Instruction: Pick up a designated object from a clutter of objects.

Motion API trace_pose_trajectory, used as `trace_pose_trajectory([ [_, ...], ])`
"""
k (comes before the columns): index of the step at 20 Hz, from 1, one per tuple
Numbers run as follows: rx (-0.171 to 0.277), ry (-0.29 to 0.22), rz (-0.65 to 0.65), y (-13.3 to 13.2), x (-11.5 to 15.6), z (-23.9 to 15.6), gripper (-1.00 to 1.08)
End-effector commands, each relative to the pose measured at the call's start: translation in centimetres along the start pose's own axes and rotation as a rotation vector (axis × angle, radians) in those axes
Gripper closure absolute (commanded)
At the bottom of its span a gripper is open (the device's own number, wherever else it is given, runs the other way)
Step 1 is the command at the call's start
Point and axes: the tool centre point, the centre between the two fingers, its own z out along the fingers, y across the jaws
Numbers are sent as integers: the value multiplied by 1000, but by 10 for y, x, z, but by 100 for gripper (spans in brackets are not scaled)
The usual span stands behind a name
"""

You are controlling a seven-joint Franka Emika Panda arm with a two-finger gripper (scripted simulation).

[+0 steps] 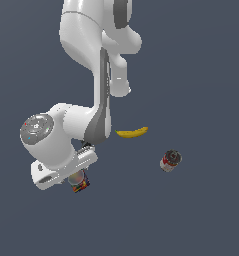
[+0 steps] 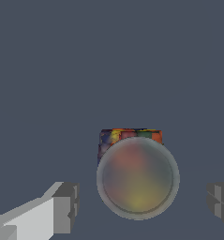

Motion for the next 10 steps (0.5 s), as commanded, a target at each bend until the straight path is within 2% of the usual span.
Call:
trace_pose_trajectory([
  [1,0,0,-1,0,0,0,-92],
  [10,-1,1,-3,0,0,39,-92],
])
